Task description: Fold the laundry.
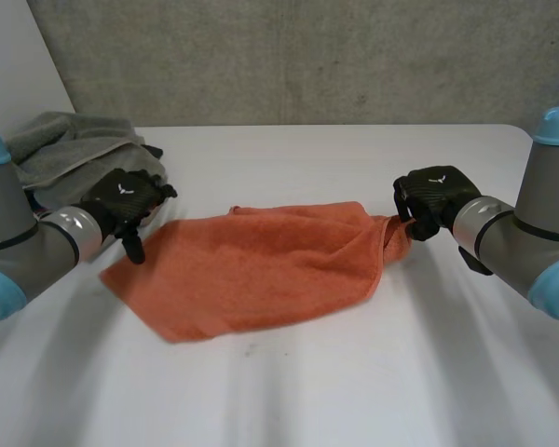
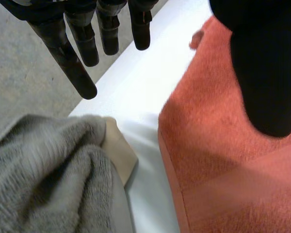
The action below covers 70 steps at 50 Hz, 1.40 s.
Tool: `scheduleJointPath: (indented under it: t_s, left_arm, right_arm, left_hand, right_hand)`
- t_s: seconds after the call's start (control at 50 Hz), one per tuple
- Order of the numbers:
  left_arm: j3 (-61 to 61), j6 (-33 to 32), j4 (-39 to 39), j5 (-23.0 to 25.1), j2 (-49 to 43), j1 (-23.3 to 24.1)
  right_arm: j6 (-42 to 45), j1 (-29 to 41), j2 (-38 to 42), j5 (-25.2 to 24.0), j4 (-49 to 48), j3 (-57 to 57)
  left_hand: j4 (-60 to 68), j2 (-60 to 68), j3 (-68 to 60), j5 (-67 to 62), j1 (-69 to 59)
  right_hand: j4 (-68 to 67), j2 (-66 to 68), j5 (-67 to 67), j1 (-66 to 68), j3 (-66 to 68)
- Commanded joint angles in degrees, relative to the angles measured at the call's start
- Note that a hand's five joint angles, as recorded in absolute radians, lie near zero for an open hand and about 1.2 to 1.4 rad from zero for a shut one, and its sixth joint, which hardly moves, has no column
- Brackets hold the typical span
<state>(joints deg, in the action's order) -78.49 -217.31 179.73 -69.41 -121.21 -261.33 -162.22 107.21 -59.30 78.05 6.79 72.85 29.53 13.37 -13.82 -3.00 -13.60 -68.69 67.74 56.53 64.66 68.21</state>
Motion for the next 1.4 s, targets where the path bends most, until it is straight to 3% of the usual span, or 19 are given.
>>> scheduleJointPath:
  t_s: [0.02, 0.16, 0.42, 0.48, 0.66, 0.76, 0.8, 0.82, 0.86, 0.88, 0.98, 1.04, 1.1, 1.4]
  left_arm:
    - [5.1, 4.3, -3.9, -1.8, -0.1, 1.3]
    - [16.4, 13.7, -10.0, -4.8, -8.3, 4.9]
    - [37.9, 13.7, -20.2, -14.0, -24.5, 9.7]
    - [40.7, 13.2, -21.0, -15.6, -26.7, 10.8]
    - [43.1, 8.8, -20.9, -15.9, -29.3, 13.6]
    - [43.4, 6.6, -21.0, -14.2, -29.9, 14.6]
    - [43.7, 6.1, -20.9, -14.3, -29.5, 14.8]
    - [43.9, 5.7, -20.8, -14.8, -29.1, 14.7]
    - [44.1, 5.4, -20.5, -15.7, -27.7, 14.4]
    - [44.1, 5.4, -20.2, -16.3, -26.8, 14.1]
    - [40.7, 7.3, -17.8, -17.0, -17.4, 13.5]
    - [34.0, 7.5, -16.6, -14.4, -9.9, 13.8]
    - [28.2, 6.3, -15.6, -12.1, -4.7, 14.0]
    - [8.3, 4.2, -10.2, -10.4, 10.1, 13.9]
  right_arm:
    - [0.6, 0.1, -5.6, -3.1, 2.2, 1.2]
    - [6.0, 2.9, -15.8, -9.8, 13.9, 4.4]
    - [7.6, 7.9, -28.7, -18.5, 22.7, 12.7]
    - [7.0, 9.5, -30.2, -19.6, 22.8, 15.0]
    - [3.4, 8.3, -31.1, -20.2, 21.4, 16.3]
    - [-0.5, 5.1, -31.2, -21.4, 19.1, 14.6]
    - [-1.4, 4.5, -31.3, -22.1, 18.5, 14.3]
    - [-1.8, 4.2, -31.3, -22.8, 18.1, 14.1]
    - [-1.4, 4.1, -31.4, -23.1, 17.6, 13.7]
    - [-1.0, 3.9, -31.3, -23.2, 17.2, 13.6]
    - [8.4, 0.2, -23.9, -19.4, 14.0, 7.6]
    - [15.0, 1.3, -14.3, -13.0, 15.0, -2.9]
    - [15.5, 2.8, -6.1, -10.3, 16.6, -11.1]
    - [3.9, 9.7, 29.9, -13.4, 21.4, -48.0]
  left_hand:
    - [-19.1, -3.0, 3.4, 2.6, 3.2]
    - [-18.1, -2.0, 2.4, 1.6, 2.2]
    - [-13.6, 2.6, -2.1, -2.9, -2.3]
    - [-2.7, 13.5, -13.0, -13.8, -13.2]
    - [11.6, 27.8, -27.3, -28.1, -27.5]
    - [49.3, 65.4, -65.0, -65.8, -65.2]
    - [50.5, 66.6, -66.2, -67.0, -66.4]
    - [50.5, 66.6, -66.2, -67.0, -66.4]
    - [50.5, 66.6, -66.2, -67.0, -66.4]
    - [50.5, 66.6, -66.2, -67.0, -66.4]
    - [50.5, 66.6, -66.2, -67.0, -66.4]
    - [50.5, 66.6, -66.2, -67.0, -66.4]
    - [50.5, 66.6, -66.2, -67.0, -66.4]
    - [50.5, 66.6, -66.2, -67.0, -66.4]
  right_hand:
    - [-11.3, 12.3, 13.5, 15.3, 11.8]
    - [-11.3, 12.3, 13.5, 15.3, 11.8]
    - [-11.3, 12.3, 13.5, 15.3, 11.8]
    - [-11.3, 12.3, 13.5, 15.3, 11.8]
    - [-11.3, 12.3, 13.5, 15.3, 11.8]
    - [-10.6, 11.6, 12.8, 14.7, 11.1]
    - [0.3, 0.7, 1.9, 3.8, 0.2]
    - [25.3, -24.3, -23.1, -21.3, -24.8]
    - [58.0, -57.1, -55.9, -54.0, -57.5]
    - [58.7, -57.7, -56.5, -54.7, -58.2]
    - [58.7, -57.7, -56.5, -54.7, -58.2]
    - [58.7, -57.7, -56.5, -54.7, -58.2]
    - [58.7, -57.7, -56.5, -54.7, -58.2]
    - [58.7, -57.7, -56.5, -54.7, -58.2]
